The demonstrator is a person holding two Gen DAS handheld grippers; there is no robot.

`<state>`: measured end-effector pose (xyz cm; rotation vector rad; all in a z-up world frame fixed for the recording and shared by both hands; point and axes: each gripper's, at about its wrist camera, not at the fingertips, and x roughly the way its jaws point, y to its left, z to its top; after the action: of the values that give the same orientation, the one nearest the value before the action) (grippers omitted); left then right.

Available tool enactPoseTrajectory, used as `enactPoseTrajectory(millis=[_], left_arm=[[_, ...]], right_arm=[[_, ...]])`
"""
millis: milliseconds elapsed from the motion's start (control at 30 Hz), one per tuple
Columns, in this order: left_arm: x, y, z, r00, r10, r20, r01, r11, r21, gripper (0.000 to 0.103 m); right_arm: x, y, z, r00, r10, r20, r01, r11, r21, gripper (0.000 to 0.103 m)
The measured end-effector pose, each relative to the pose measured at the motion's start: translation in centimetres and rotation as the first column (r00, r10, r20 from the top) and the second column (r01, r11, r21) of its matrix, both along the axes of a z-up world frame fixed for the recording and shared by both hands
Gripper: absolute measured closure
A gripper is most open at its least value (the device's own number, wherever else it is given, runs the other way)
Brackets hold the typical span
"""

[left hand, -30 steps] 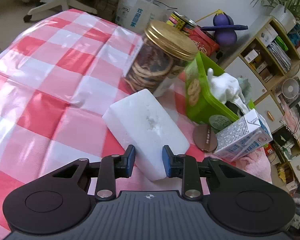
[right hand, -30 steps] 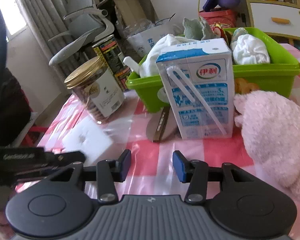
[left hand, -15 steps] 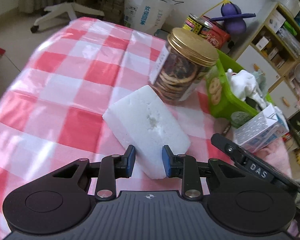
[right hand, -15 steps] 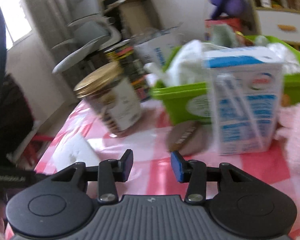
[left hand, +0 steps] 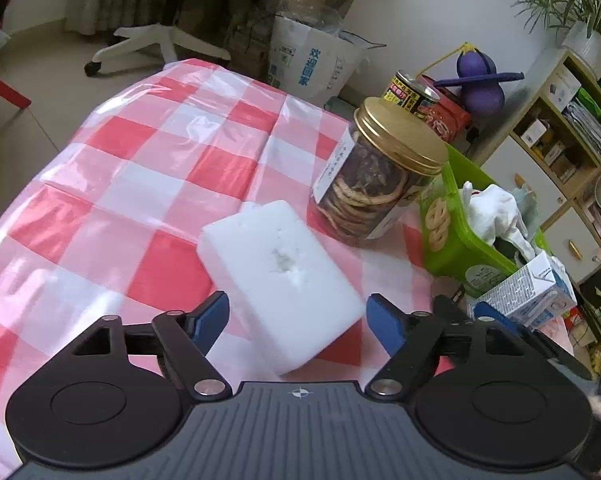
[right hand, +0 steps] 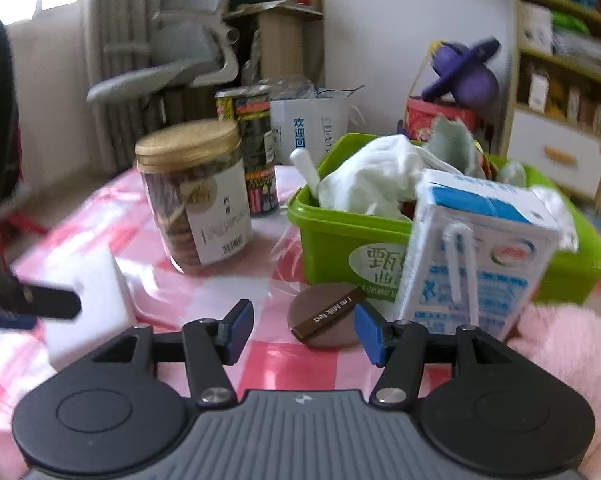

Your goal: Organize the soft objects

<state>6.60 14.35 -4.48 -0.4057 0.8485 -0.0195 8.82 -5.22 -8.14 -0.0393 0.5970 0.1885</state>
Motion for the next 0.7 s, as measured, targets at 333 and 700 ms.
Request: enactPoseTrajectory(millis=[333,700], left_arm=[[0.9,-2.0,-1.4,0.989,0.140,-0.037,-0.136,0.985,0.108,0.027],[0.5,-2.2,-0.7,0.999,-0.032,0.005,0.032,0.993,0.111,0.057]], right_arm=[[1.6,1.8,-1.3,0.999,-0.038,0.003,0.038,0.989,-0.142,0.094],[0.1,-0.8,0.4,0.994,0.093,-0.064,-0.087,0.992,0.096,0.103]])
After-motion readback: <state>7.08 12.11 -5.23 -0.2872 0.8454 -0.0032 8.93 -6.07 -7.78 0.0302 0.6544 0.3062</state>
